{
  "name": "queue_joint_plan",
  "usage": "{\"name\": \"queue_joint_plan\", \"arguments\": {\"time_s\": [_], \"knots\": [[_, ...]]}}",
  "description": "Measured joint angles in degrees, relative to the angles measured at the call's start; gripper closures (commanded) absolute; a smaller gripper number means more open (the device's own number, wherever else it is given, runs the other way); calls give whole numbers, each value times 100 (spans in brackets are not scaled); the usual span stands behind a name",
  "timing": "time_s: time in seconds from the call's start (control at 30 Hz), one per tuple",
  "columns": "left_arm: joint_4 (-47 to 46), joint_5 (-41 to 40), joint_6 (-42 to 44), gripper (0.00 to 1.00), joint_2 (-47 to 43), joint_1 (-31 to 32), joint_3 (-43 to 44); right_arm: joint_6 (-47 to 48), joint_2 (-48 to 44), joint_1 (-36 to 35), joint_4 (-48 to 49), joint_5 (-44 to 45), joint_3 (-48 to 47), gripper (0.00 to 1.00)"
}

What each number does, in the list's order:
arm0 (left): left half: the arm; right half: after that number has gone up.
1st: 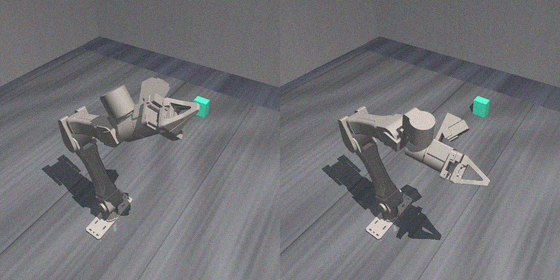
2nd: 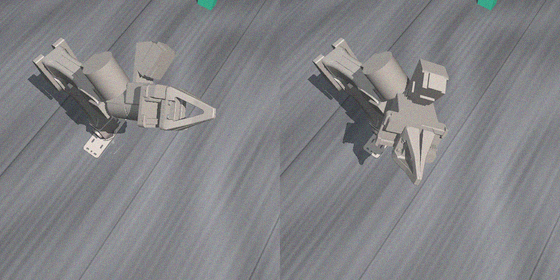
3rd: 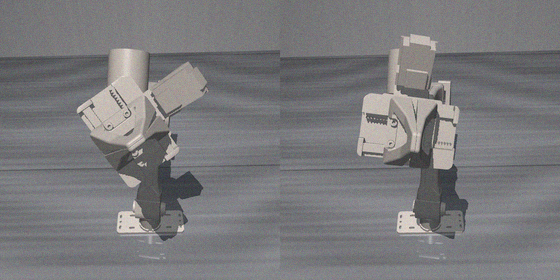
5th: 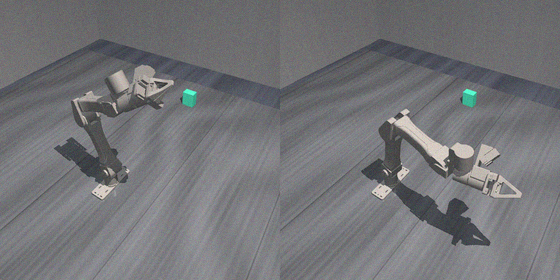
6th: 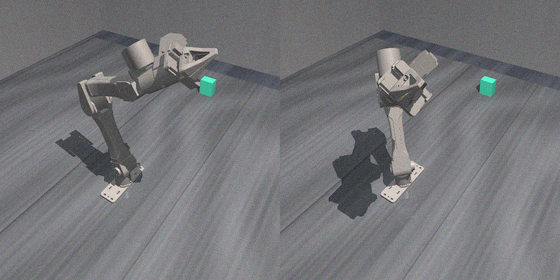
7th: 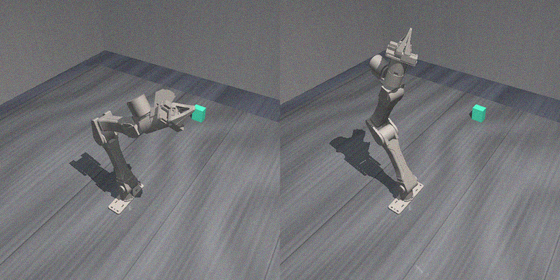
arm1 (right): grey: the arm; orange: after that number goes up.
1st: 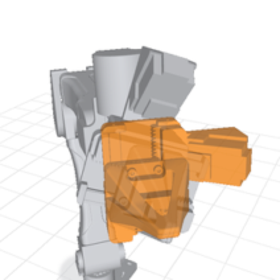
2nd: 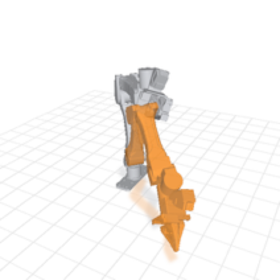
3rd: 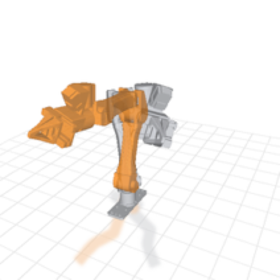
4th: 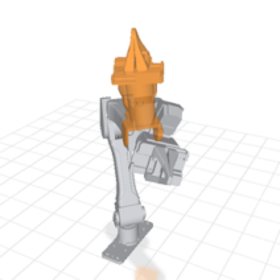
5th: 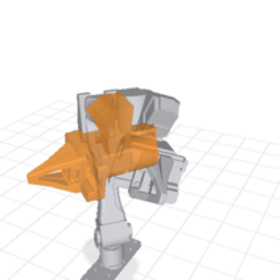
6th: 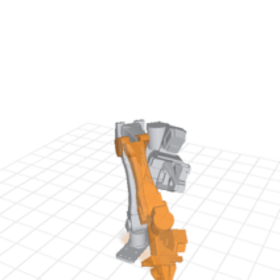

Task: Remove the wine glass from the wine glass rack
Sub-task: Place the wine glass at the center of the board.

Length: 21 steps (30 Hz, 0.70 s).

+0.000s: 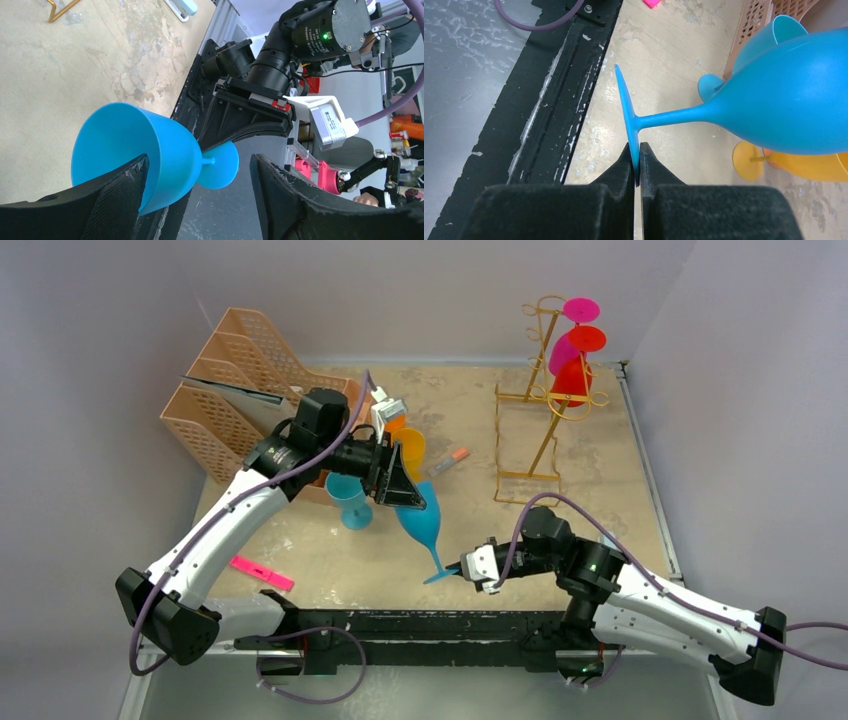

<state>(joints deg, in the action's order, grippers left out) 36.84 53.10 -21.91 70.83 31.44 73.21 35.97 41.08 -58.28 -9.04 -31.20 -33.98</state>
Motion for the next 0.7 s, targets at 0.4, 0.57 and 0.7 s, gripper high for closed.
{"name": "queue_joint_plan", "arguments": {"time_s": [0.4, 0.57, 0.7], "knots": [[822, 660, 896, 60, 2, -33, 136, 197, -33, -39, -310, -44, -85, 100], [1143, 973, 1329, 63, 2, -42, 264, 315, -144, -61, -328, -42, -85, 100], [1220, 1193, 1506, 73, 2, -63, 264, 361, -149, -70, -332, -24, -85, 100]]}}
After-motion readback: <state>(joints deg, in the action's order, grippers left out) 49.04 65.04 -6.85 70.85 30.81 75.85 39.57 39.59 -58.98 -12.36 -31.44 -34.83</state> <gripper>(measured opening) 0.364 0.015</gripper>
